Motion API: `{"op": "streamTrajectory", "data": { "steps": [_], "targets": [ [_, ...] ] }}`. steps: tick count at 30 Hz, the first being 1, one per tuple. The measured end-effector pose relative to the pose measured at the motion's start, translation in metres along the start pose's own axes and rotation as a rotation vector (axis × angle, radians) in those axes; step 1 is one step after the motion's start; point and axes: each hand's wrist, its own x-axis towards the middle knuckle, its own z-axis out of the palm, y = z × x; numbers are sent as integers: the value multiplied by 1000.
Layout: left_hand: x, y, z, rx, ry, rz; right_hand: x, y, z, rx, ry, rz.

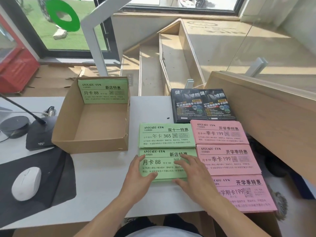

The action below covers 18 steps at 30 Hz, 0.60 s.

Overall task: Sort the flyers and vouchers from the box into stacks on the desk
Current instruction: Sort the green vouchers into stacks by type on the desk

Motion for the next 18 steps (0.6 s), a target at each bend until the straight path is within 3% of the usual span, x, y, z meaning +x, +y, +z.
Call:
{"op": "streamTrajectory", "data": {
  "steps": [11, 18],
  "targets": [
    [-5, -14, -2, 139, 152, 220, 10, -12, -5, -73, 17, -17],
    [-3, 28, -40, 79, 352, 612, 47, -47, -19, 68, 128, -118]
  ]
}}
